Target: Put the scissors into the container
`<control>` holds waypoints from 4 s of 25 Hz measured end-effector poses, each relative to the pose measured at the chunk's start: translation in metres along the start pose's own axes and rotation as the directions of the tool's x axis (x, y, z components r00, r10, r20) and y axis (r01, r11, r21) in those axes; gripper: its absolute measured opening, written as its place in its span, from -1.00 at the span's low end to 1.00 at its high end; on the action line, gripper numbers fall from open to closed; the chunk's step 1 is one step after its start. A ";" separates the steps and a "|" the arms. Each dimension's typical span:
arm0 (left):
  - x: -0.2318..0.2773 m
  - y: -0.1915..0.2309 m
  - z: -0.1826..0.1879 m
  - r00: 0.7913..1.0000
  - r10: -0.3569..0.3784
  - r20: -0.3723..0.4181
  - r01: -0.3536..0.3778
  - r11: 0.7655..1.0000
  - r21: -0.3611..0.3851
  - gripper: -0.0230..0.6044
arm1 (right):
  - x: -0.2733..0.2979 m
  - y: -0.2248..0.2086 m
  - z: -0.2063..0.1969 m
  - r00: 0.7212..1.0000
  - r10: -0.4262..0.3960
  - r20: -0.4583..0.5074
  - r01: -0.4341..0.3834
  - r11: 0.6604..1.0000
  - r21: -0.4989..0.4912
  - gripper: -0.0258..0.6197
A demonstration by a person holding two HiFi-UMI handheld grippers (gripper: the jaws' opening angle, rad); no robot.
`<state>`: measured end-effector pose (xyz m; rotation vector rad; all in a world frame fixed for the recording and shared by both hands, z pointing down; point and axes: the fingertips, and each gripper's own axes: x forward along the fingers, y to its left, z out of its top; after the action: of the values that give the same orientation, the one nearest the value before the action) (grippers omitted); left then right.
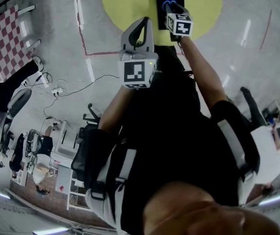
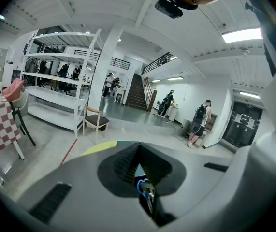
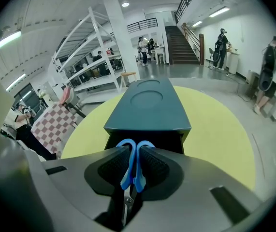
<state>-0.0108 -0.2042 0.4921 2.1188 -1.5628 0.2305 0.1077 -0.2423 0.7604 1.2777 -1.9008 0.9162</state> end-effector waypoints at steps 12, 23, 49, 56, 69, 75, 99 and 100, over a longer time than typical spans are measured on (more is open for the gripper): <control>0.004 0.003 -0.006 1.000 0.003 -0.009 -0.003 1.000 -0.001 -0.94 | 0.021 -0.002 -0.005 0.998 -0.016 -0.068 0.016 1.000 0.002 -0.71; 0.005 0.004 -0.007 1.000 0.007 -0.022 -0.008 1.000 -0.013 -0.94 | 0.030 -0.009 -0.010 0.990 -0.044 -0.130 0.044 0.999 -0.003 -0.71; -0.006 0.012 -0.005 0.999 -0.018 -0.034 0.019 0.999 0.033 -0.94 | 0.021 0.000 0.000 0.987 -0.073 -0.146 0.069 0.997 -0.028 -0.68; -0.023 0.001 -0.003 0.999 -0.039 -0.009 0.040 0.998 0.040 -0.94 | -0.013 0.003 0.009 0.994 -0.074 -0.074 0.075 0.997 0.008 -0.68; -0.072 -0.015 0.014 0.995 -0.083 0.060 0.079 0.994 0.073 -0.94 | -0.120 0.035 0.034 0.991 -0.034 0.128 0.028 0.998 0.049 -0.72; -0.104 -0.017 0.026 0.990 -0.107 0.096 0.099 0.991 0.091 -0.94 | -0.182 0.064 0.043 0.970 -0.014 0.244 -0.003 0.998 0.066 -0.76; -0.192 0.002 0.007 0.973 -0.204 0.111 0.189 0.972 0.137 -0.94 | -0.358 0.164 0.012 0.817 -0.060 0.574 0.014 0.996 0.085 -0.91; -0.191 0.002 0.006 0.974 -0.199 0.111 0.184 0.974 0.136 -0.94 | -0.362 0.165 0.013 0.809 -0.049 0.585 0.008 0.997 0.072 -0.92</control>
<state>-0.0765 -0.0457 0.4088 2.4060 -1.4300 0.1350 0.0598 -0.0336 0.4242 1.7791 -2.3161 0.6032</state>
